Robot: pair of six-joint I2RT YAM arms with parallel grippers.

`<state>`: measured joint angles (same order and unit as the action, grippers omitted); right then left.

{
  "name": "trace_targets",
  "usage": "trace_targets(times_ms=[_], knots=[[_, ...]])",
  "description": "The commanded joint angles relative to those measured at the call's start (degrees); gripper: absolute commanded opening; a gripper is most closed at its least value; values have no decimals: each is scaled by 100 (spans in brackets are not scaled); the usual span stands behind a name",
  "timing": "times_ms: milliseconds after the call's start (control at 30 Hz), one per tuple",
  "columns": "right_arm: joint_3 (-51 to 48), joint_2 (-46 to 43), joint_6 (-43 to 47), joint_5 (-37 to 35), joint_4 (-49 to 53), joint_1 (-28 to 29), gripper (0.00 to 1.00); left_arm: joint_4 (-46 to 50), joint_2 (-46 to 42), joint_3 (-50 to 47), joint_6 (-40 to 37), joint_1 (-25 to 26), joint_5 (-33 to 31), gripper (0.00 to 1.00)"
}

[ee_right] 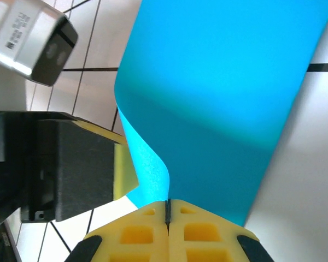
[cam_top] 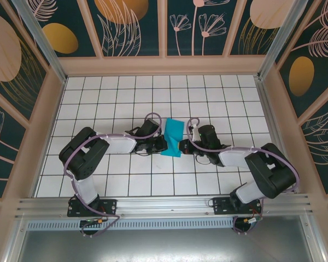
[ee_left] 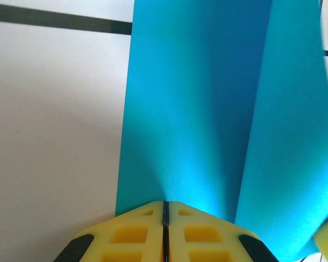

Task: Fold a paper plane with a square sheet of paper (pick it up from the middle)
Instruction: Fold the triangle a second time at the center of the table.

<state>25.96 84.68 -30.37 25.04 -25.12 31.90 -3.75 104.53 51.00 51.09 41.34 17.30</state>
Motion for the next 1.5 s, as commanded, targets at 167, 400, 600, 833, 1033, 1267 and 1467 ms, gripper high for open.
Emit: trace_targets(times_ms=[167, 400, 600, 833, 1033, 1267, 1467], knots=[[572, 358, 470, -139, 548, -243, 0, 855, 76, 117, -426, 2, -640, 9], [887, 671, 703, -122, 807, -281, 0, 981, 109, 165, -530, 3, -717, 9], [1070, 854, 863, -23, 909, -290, 0, 1013, 128, 210, -566, 2, -746, 9], [1346, 1168, 1049, 79, 1084, -299, 0, 1048, 155, 251, -599, -2, -745, 9], [1520, 1337, 1169, 168, 1218, -316, 0, 1071, 187, 270, -609, 5, -741, 9], [1604, 1467, 1252, 204, 1299, -332, 1, 1099, 188, 287, -626, 0, -763, 9], [1719, 1575, 1304, 171, 1379, -333, 1, 1122, 181, 286, -642, 4, -787, 9]])
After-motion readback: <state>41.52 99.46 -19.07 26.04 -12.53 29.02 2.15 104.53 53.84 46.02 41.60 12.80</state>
